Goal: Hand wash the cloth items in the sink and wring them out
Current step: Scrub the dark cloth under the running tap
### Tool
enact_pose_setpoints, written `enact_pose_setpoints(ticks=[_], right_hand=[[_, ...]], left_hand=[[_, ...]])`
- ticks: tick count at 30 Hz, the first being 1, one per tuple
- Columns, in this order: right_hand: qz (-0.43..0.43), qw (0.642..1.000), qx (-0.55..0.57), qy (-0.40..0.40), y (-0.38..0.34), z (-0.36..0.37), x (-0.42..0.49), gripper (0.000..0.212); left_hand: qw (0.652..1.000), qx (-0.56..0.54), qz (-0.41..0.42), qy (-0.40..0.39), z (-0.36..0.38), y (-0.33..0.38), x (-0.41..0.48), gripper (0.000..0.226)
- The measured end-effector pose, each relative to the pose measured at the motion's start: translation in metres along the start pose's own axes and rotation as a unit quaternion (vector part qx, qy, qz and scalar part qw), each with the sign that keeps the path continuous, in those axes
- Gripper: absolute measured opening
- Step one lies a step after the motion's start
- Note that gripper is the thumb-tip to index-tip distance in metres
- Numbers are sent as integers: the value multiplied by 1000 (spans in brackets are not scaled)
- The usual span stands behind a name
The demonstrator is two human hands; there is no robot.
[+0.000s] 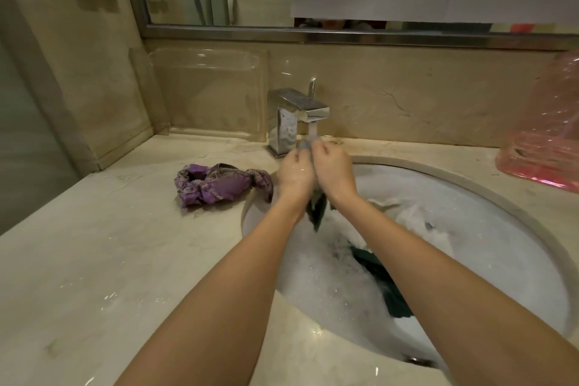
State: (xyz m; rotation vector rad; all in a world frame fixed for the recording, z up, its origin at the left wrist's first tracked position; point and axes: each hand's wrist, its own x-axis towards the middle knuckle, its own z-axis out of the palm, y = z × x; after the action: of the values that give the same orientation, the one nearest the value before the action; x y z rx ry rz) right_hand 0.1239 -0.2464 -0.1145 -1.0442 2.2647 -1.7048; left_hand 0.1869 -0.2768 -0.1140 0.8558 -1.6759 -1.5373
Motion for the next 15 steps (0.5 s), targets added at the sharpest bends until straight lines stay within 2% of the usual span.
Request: enact_pose_setpoints(ticks=[3,7,10,12,15], right_hand=[[56,996,74,15,6,-5,2,40],[2,997,73,35,-2,-5,-12,37],[-25,996,83,-1,-4,-5,-17,36],[-1,996,84,-25,0,-9,-11,37],[83,987,120,-70,5,-23,6,36]], left_hand=[[999,-7,32,-2,11,8,-7,22],[999,-34,4,35,6,13,5,20],[997,-35,-21,59,2,11,6,24],[999,-32,-20,24,2,11,-1,25],[998,-42,7,-48,11,17,-14,26]])
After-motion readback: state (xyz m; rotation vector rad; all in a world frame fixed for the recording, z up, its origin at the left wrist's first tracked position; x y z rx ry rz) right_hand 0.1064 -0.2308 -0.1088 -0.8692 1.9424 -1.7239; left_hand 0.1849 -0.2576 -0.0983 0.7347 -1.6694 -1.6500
